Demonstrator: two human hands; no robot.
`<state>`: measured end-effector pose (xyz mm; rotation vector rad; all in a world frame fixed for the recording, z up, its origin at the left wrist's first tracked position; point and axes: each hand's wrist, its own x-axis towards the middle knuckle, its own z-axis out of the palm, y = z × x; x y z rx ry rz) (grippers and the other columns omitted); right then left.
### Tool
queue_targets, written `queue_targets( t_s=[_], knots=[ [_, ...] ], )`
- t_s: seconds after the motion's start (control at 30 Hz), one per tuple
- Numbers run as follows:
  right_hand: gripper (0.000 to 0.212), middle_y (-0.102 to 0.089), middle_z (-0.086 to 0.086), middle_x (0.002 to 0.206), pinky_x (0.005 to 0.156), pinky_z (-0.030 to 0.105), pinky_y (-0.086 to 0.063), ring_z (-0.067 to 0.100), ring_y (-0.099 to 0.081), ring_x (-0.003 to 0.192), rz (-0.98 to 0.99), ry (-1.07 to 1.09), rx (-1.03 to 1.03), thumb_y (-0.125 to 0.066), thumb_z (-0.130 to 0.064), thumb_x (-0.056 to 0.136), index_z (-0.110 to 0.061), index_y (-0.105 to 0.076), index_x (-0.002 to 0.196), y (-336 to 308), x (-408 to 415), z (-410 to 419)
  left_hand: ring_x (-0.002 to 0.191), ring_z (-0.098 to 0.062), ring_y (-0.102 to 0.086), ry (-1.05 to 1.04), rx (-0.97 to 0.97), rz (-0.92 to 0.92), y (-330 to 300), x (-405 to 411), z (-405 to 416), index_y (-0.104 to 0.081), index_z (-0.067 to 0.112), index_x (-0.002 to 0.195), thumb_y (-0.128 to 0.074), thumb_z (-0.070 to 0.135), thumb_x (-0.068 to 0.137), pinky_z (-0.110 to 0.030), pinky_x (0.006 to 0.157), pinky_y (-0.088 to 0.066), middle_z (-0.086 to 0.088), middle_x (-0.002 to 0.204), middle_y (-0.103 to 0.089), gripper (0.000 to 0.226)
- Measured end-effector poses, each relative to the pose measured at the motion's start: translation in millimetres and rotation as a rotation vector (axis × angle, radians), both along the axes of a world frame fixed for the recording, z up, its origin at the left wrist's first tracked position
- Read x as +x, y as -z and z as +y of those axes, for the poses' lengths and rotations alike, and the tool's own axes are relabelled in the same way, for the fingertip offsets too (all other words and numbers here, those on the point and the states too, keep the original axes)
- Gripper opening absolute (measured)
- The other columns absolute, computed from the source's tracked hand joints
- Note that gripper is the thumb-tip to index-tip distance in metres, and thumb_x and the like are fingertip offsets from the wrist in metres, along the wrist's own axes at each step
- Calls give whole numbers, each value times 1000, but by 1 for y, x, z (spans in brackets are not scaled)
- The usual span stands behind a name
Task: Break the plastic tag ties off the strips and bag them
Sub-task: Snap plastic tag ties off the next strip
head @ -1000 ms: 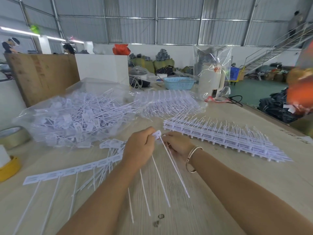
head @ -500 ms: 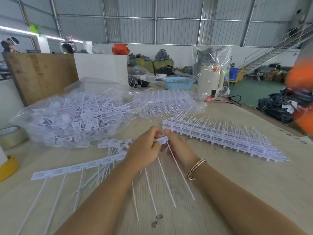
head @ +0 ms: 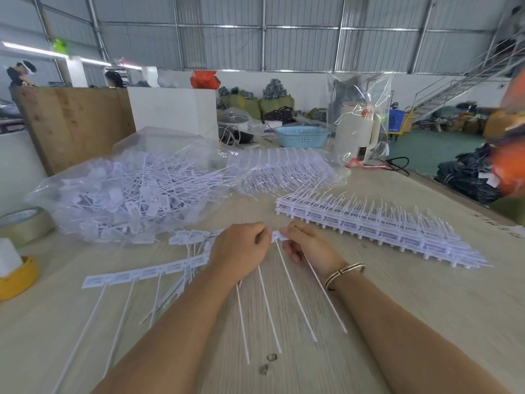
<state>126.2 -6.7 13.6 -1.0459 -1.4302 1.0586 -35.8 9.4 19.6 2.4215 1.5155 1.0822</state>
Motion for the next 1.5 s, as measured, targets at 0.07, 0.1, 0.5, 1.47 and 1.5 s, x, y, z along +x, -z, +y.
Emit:
queue_targets(
  t_s=[0.07, 0.1, 0.5, 1.47, 1.5],
  knots=[
    [32, -49, 2, 52, 42, 20, -31, 12, -38, 41, -47, -51, 1, -59, -21, 88, -18, -50, 57, -1, 4, 1, 48, -17, -40, 34, -5, -21, 1, 0, 0, -37, 13, 60, -44, 34, 93, -30, 50, -32, 0, 49, -39, 39],
    [29, -49, 3, 54, 43, 19, -32, 12, -39, 42, -60, -75, 6, -60, -20, 87, -15, -52, 60, -2, 5, 2, 48, -18, -42, 56, -24, -44, 1, 0, 0, -38, 13, 60, -44, 33, 94, -32, 51, -35, 0, 49, -42, 39],
    [19, -46, -14, 51, 49, 16, -32, 5, -39, 47, -43, 4, 108, -57, -11, 90, -14, -55, 71, 1, 4, 0, 49, 0, -43, 260, -304, -330, 4, 8, 4, -47, 21, 59, -43, 24, 99, -21, 54, -33, 7, 55, -49, 39],
    [25, -51, 2, 86, 61, 11, -42, 12, -50, 70, -153, 202, -29, -37, -10, 99, -10, -47, 121, 7, -3, 21, 45, -8, -42, 249, -179, -684, -12, -4, -3, -57, 20, 72, -45, -5, 86, -19, 44, -31, 4, 52, -57, 31],
    [33, -51, 2, 94, 65, 13, -42, 12, -51, 75, -194, 206, -16, -37, -12, 99, -11, -39, 132, 7, -5, 21, 44, -6, -43, 240, -175, -685, -13, -3, -3, -56, 21, 74, -46, -4, 86, -18, 44, -31, 4, 53, -57, 30]
  ],
)
